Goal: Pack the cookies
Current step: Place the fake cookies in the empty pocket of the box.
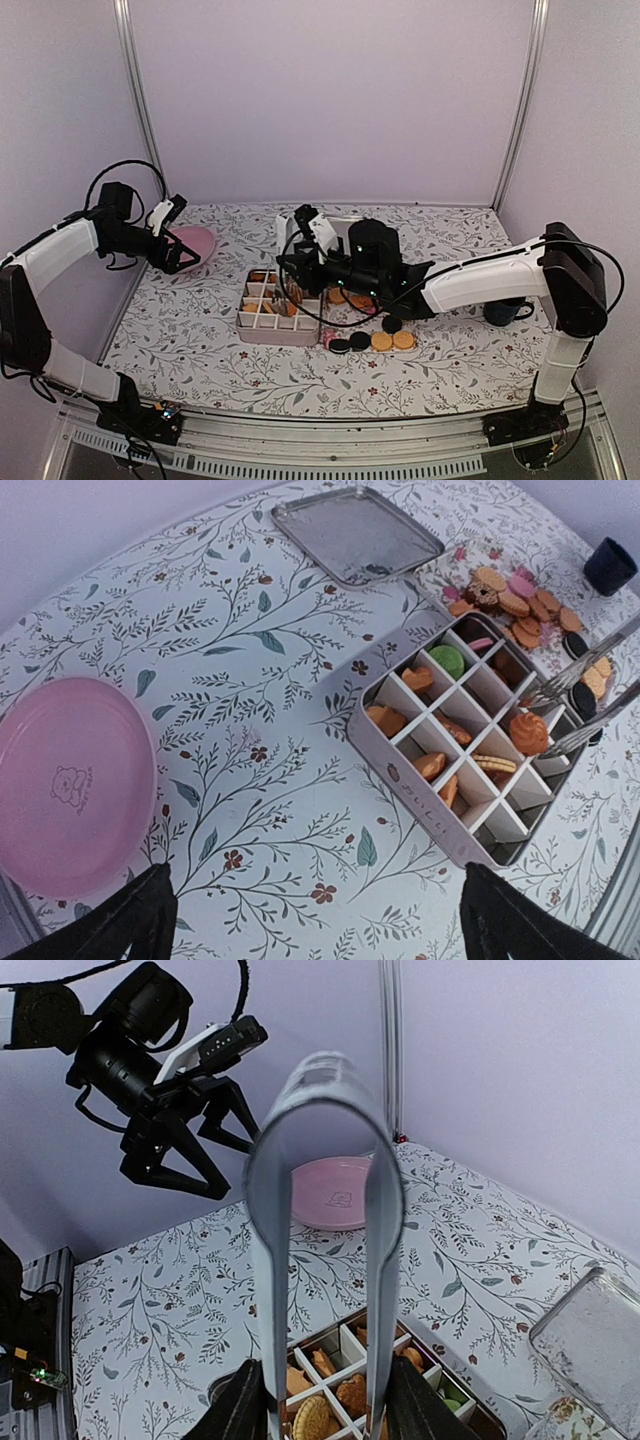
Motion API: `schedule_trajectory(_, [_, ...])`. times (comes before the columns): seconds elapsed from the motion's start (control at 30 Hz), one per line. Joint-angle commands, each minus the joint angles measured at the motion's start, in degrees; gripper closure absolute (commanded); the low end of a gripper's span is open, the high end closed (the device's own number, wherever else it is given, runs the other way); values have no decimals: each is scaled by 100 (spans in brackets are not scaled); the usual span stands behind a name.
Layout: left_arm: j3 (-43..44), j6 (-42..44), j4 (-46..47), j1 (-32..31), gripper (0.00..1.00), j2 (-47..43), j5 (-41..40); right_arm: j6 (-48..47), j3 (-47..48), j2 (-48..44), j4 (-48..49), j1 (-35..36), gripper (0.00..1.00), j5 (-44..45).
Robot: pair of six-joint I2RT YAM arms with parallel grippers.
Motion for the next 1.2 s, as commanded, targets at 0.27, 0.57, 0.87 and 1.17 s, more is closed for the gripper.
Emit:
schedule_trajectory(0.27, [-58, 68, 29, 17, 1, -141, -12, -84, 167, -268, 414, 15, 61, -16])
schedule_trajectory(0.57, [-85, 73, 29, 20, 1, -161, -31, -109, 186, -116, 471, 54, 63, -521])
schedule_trajectory(0.87, [-87, 94, 29, 16, 1, -151, -62, -633, 190, 114, 385, 83, 64, -261])
schedule_trajectory(1.17, [-82, 81, 29, 16, 1, -126, -76, -927, 186, 264, 386, 126, 64, -423])
